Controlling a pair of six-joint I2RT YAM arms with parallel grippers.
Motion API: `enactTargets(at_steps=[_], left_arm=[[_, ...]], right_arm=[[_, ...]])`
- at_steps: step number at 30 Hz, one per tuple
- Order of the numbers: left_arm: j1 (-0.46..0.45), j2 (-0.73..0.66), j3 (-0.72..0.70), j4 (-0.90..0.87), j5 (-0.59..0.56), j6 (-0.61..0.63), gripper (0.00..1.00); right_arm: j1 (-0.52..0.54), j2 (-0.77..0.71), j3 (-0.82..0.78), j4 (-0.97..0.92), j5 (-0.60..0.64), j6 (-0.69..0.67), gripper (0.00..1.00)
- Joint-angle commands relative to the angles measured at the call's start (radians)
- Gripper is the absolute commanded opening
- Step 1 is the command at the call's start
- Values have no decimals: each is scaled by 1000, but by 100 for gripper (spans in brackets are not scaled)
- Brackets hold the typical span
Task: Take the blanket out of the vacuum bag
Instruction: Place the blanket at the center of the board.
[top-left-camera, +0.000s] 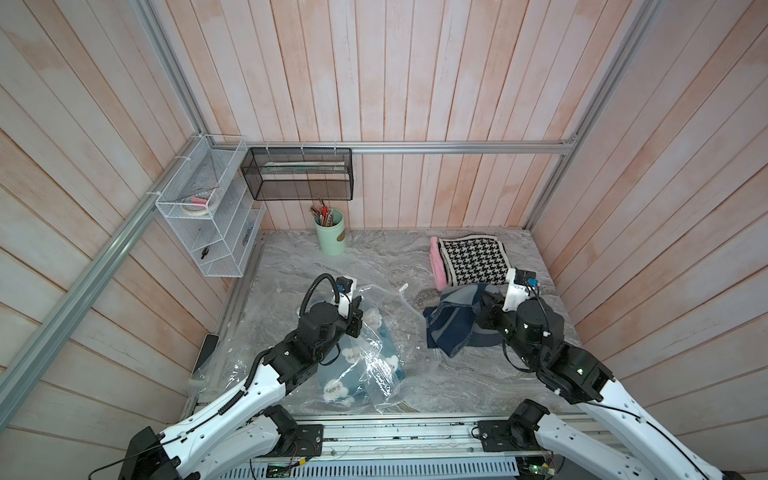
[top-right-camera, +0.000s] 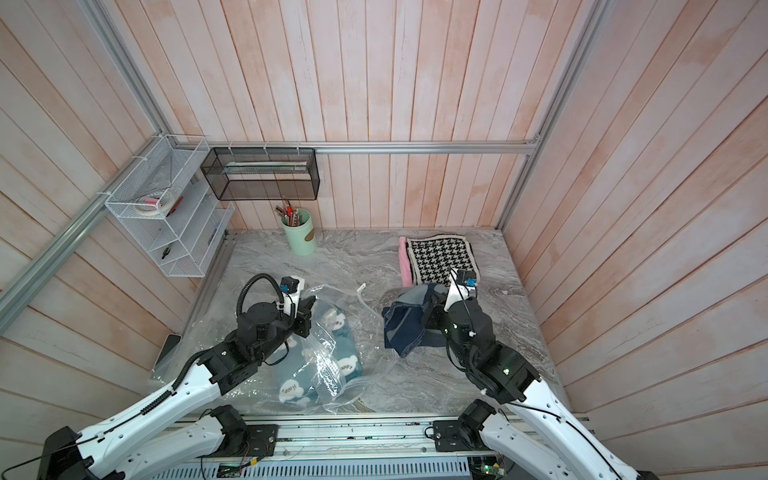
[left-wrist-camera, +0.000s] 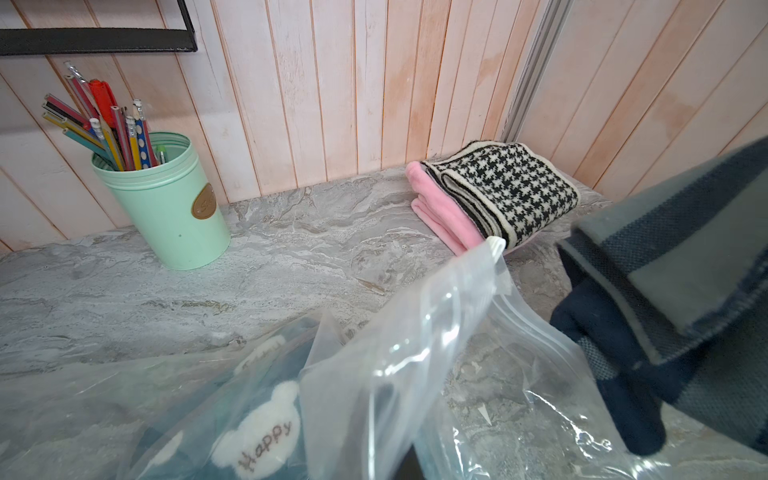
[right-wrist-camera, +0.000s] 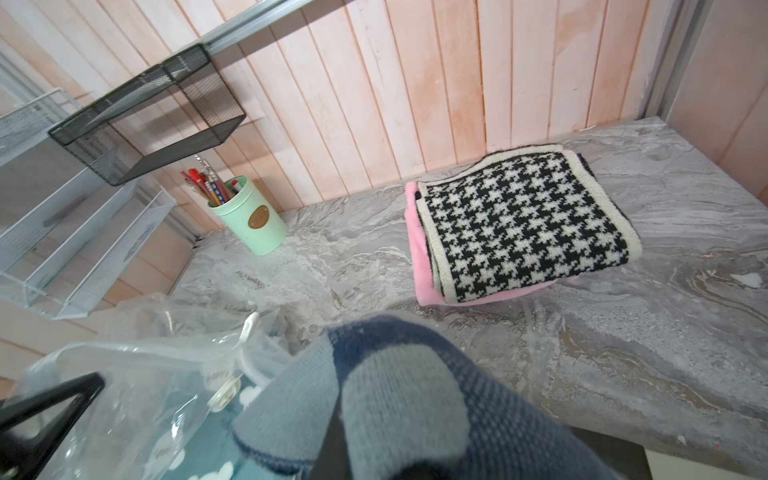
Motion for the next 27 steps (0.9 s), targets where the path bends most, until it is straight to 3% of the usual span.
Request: enactTargets(at_steps=[1, 4, 6, 15, 22, 27], left_arm=[[2, -3, -10, 13, -12, 19, 0], [2, -1, -13, 15, -17, 21, 0], [2, 2, -14, 18, -20, 23, 0], [3, 29, -8, 16, -30, 30, 0], [3, 33, -9, 19, -23, 30, 0], [3, 46, -7, 26, -13, 30, 0]], right_arm=[[-219, 49, 33, 164, -362, -54, 0], [-394, 130, 67, 223, -539, -72, 0], [-452, 187, 105, 245, -587, -100, 0], [-563, 374, 232, 304, -693, -140, 0], [-567, 191, -112, 357, -687, -52, 0], [-569, -31, -328, 258, -654, 22, 0]])
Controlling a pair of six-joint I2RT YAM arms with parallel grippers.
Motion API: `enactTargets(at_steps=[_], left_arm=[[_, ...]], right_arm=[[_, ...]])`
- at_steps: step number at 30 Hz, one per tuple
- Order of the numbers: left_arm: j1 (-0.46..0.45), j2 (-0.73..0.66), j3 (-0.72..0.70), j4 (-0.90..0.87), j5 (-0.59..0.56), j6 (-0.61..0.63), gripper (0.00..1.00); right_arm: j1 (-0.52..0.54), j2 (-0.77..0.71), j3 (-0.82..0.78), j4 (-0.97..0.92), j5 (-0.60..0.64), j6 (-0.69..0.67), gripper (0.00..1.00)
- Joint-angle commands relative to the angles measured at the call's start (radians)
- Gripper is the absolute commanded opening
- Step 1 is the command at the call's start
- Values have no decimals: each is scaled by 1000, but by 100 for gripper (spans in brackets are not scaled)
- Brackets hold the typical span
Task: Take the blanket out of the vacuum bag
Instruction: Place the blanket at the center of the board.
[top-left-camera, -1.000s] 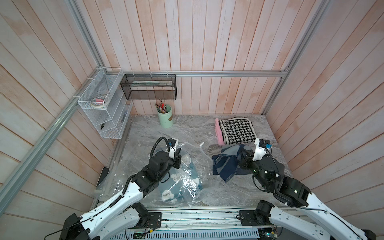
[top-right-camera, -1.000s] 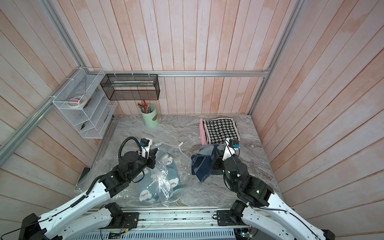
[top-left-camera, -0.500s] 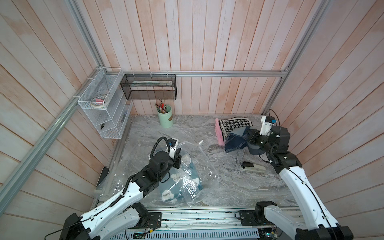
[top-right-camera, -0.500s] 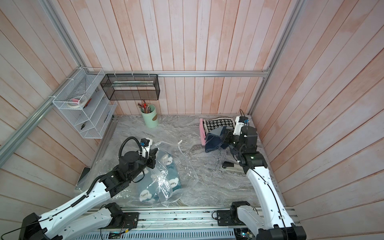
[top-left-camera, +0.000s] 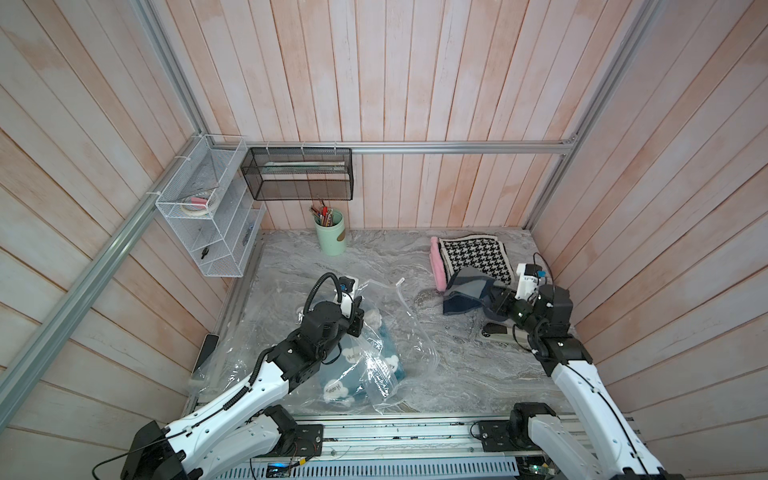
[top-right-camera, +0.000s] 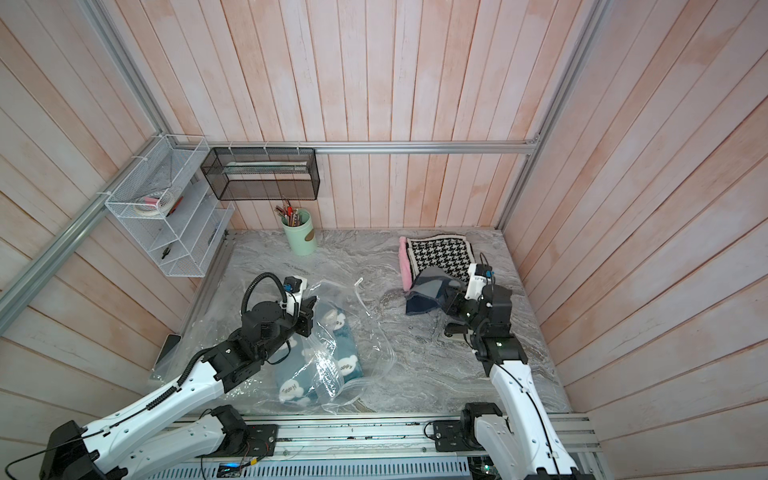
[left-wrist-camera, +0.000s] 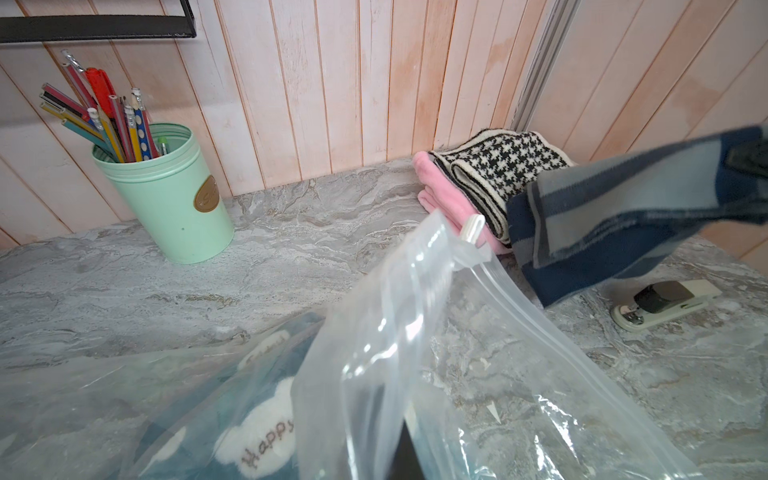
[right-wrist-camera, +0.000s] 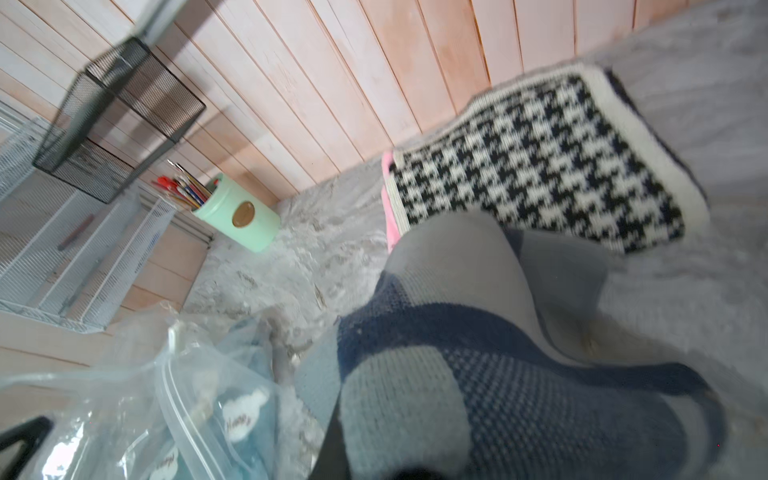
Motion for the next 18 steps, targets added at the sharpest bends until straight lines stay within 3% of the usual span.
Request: enactTargets(at_steps=[1, 9, 13, 18], left_arm=[[3, 11, -6, 20, 4, 25, 0], [2, 5, -9, 20, 23, 18, 0], [1, -5, -14, 19, 27, 15, 0], [1, -4, -14, 22, 29, 15, 0]], right_arm=[[-5, -126, -60, -47, 22, 53, 0], [21, -281, -175, -195, 46, 121, 0], [49, -253, -159, -254, 195, 173, 0], [49, -125, -200, -230, 288, 208, 0]])
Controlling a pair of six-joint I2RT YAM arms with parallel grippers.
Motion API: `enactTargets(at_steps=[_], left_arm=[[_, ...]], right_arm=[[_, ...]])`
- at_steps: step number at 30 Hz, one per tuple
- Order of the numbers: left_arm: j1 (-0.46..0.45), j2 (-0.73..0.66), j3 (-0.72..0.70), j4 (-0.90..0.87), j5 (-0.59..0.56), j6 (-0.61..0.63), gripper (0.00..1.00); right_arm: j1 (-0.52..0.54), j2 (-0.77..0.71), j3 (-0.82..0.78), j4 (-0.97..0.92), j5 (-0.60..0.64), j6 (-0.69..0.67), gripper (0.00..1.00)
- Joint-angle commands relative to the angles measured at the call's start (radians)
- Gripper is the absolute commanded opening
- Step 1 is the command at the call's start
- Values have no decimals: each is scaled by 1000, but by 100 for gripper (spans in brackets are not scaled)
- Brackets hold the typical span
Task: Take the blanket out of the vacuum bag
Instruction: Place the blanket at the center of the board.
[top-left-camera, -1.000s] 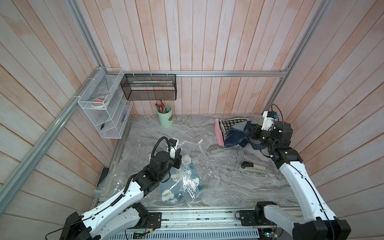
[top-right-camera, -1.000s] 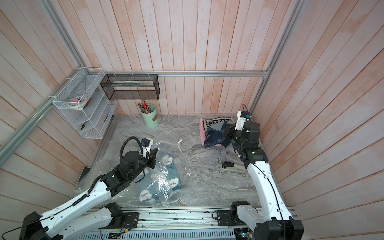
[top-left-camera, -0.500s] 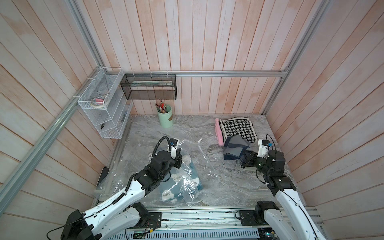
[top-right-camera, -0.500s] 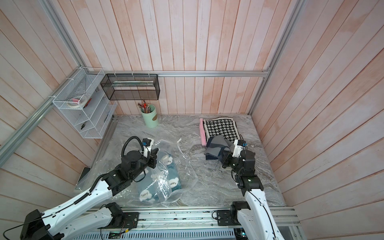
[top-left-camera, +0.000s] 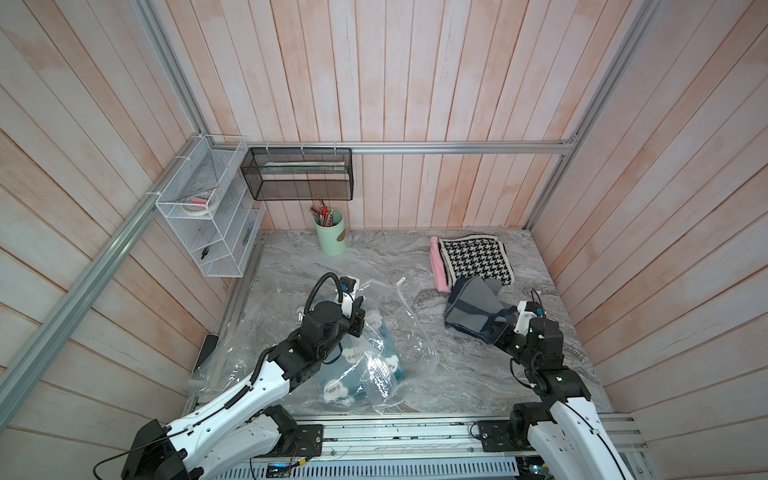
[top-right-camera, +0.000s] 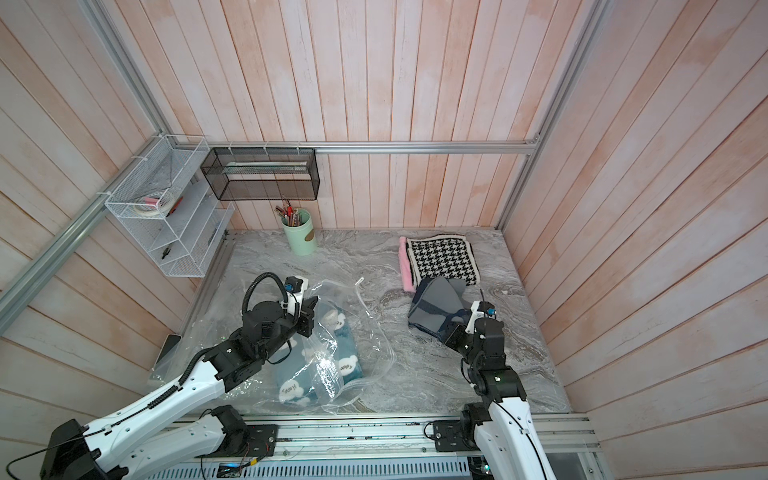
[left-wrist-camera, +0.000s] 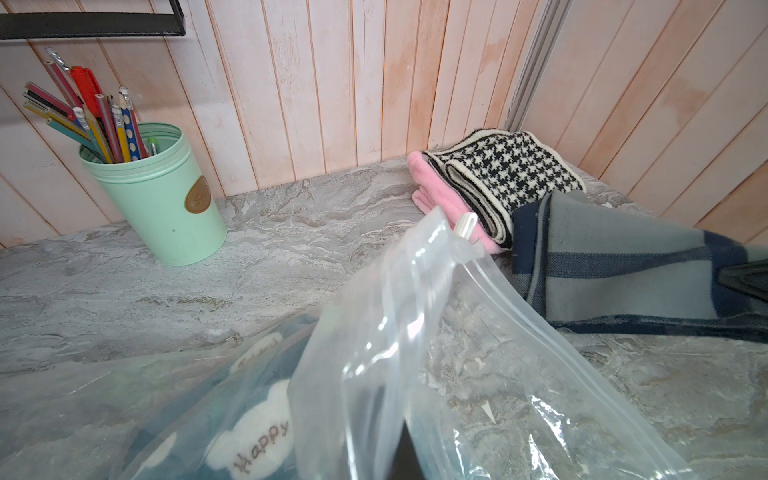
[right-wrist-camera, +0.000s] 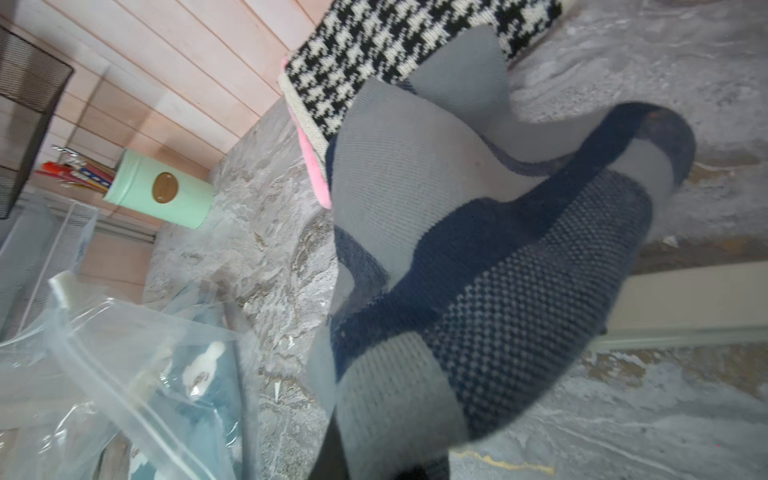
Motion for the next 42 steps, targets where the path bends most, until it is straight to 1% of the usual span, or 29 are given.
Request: enactTargets(at_steps=[1, 4, 6, 9, 11, 12, 14, 15, 17, 19, 20, 22, 24, 26, 29, 33, 35, 37, 38, 41, 42], left_arm=[[1, -8, -13, 11, 11, 16, 0], [1, -16, -14, 10, 10, 16, 0], [1, -24, -18, 12, 8, 16, 0], [2, -27, -18, 8, 7, 16, 0], [0, -31, -17, 7, 7, 16, 0], [0, -32, -18, 7, 7, 16, 0], [0, -32, -16, 8, 7, 16, 0], [0, -34, -15, 7, 7, 16, 0], [-1, -33, -15, 8, 10, 16, 0], [0, -31, -16, 9, 14, 14, 0], [-1, -30, -15, 10, 16, 13, 0], [-1, -29, -15, 13, 19, 14, 0], [-1, -26, -15, 17, 21, 14, 0], [-1, -22, -15, 19, 21, 16, 0], [0, -18, -12, 21, 18, 18, 0], [-1, -20, -14, 21, 8, 16, 0], [0, -28, -21, 25, 3, 14, 0], [-1, -34, -27, 30, -2, 6, 0], [-1, -33, -30, 34, -2, -1, 0], [0, -22, -30, 37, 7, -22, 0], [-1, -17, -29, 36, 12, -25, 0]], right_arm=[[6, 78, -35, -15, 128, 46, 0], [4, 149, -28, -1, 182, 32, 0], [5, 185, -25, 10, 239, 25, 0], [3, 216, -15, 14, 297, 10, 0], [2, 215, -9, 10, 304, 3, 0], [3, 211, -5, 4, 305, 2, 14], [2, 194, 14, -28, 324, -2, 46], [2, 181, 21, -49, 332, 8, 61], [3, 168, 41, -78, 334, 27, 81], [4, 163, 70, -122, 337, 47, 94], [4, 160, 84, -140, 335, 56, 98], [11, 157, 117, -186, 345, 76, 98], [61, 152, 154, -224, 390, 93, 98], [165, 168, 205, -271, 491, 104, 98], [319, 245, 313, -338, 628, 65, 98], [458, 382, 434, -388, 725, -98, 98], [507, 444, 462, -380, 757, -186, 98], [526, 506, 484, -353, 742, -302, 98], [530, 543, 499, -360, 757, -346, 98], [532, 629, 565, -405, 813, -428, 98], [532, 646, 580, -395, 792, -476, 98]])
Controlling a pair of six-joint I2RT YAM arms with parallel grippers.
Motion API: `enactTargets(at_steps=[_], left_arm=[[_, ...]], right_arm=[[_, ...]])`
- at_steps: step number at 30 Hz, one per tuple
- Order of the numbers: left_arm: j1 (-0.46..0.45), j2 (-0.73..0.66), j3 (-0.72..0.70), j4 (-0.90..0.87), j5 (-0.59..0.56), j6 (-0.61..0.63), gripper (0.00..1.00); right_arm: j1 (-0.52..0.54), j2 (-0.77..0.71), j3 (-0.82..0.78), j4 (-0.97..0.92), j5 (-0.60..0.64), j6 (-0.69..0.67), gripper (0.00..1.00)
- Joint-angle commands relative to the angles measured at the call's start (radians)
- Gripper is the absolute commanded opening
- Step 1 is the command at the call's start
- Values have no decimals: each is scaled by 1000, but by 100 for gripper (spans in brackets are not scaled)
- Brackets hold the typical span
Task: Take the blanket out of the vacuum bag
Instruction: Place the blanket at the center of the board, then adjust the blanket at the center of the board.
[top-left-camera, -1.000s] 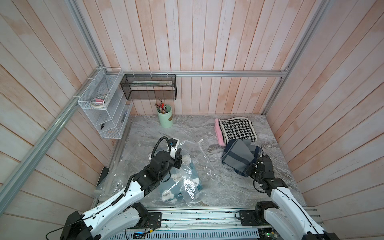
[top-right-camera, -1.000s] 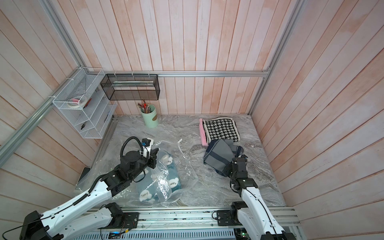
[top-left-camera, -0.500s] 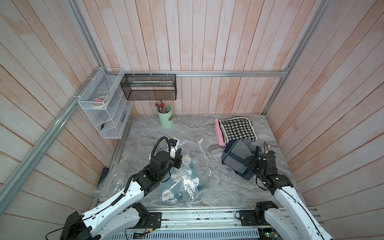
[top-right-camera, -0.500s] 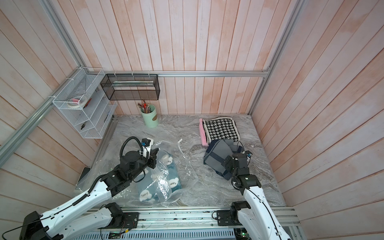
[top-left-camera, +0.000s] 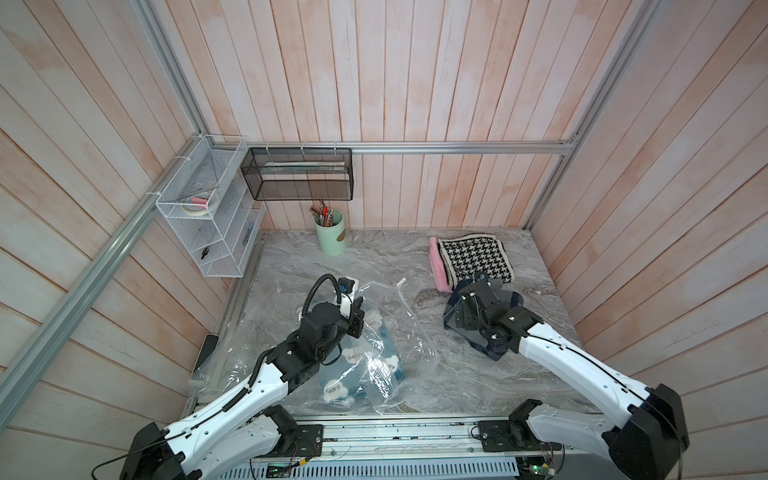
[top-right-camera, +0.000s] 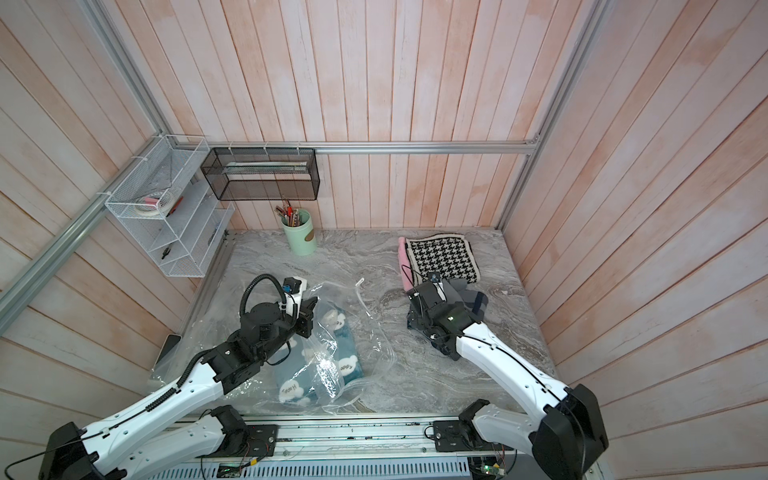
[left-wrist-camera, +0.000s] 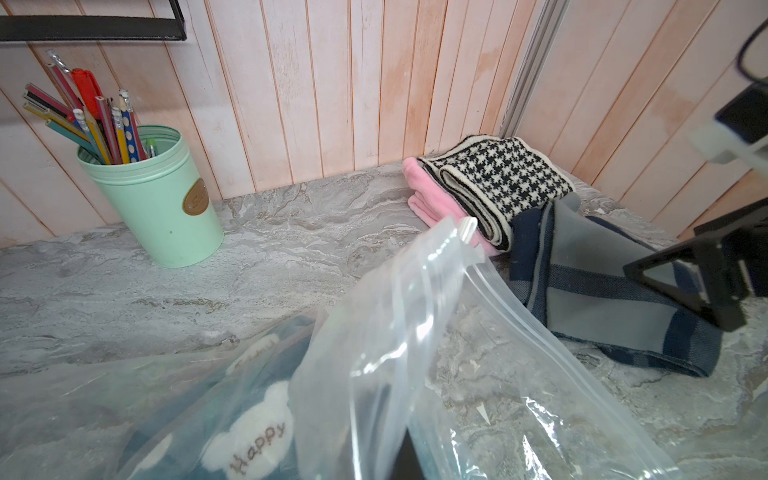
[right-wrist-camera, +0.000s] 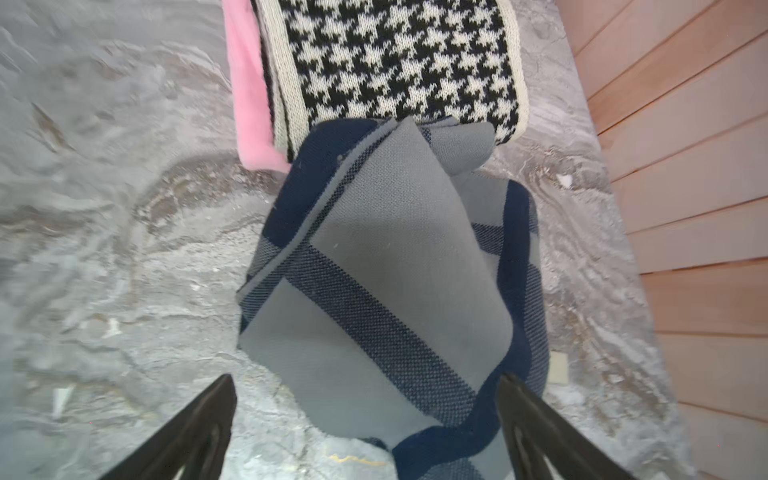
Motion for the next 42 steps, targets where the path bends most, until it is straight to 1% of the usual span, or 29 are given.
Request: enactTargets(at_steps=[1, 4, 6, 7, 10, 12, 14, 16, 18, 22, 26, 28, 30, 32, 35, 37, 39, 42], left_arm=[[0, 4, -14, 25, 7, -13, 0], [0, -2, -17, 27, 6, -15, 0], [0, -11, -16, 20, 3, -15, 0], [0, -16, -17, 17, 1, -18, 0], [0, -34, -31, 20, -13, -17, 0], [0, -36, -33, 17, -28, -15, 0], [1, -26, -25, 10, -44, -16, 0], [1, -10, -19, 7, -56, -11, 0], [3, 4, -8, -5, -70, -13, 0], [11, 7, -20, -6, -109, -21, 0], [28, 6, -21, -27, -127, -47, 0], [37, 10, -17, -44, -152, -66, 0], [53, 15, -8, -78, -181, -90, 0], [79, 22, 8, -117, -206, -118, 0], [114, 21, 32, -176, -205, -137, 0], [121, 16, 40, -222, -239, -153, 0], [139, 23, 65, -307, -294, -203, 0], [156, 24, 83, -375, -326, -261, 0]], right_arm=[[2, 42, 70, -42, 24, -216, 98], [6, 53, 101, 0, -35, -372, 98], [6, 50, 112, 31, -2, -441, 98], [6, 53, 127, 25, -17, -454, 98], [22, 76, 134, -14, -7, -455, 98], [72, 94, 72, -20, 68, -471, 98], [122, 100, 3, 12, 135, -484, 98], [154, 107, -1, -3, 155, -467, 98], [163, 107, 17, -40, 179, -436, 98], [172, 122, -21, -18, 135, -469, 98], [195, 192, -23, -38, 152, -467, 98], [200, 243, -17, -80, 169, -450, 98], [203, 293, -28, -89, 180, -452, 98], [203, 345, -34, -101, 158, -462, 98], [201, 407, -67, -103, 169, -474, 98], [197, 426, -81, -93, 184, -469, 98], [191, 423, -86, -91, 183, -449, 98], [189, 402, -128, -46, 189, -465, 98]])
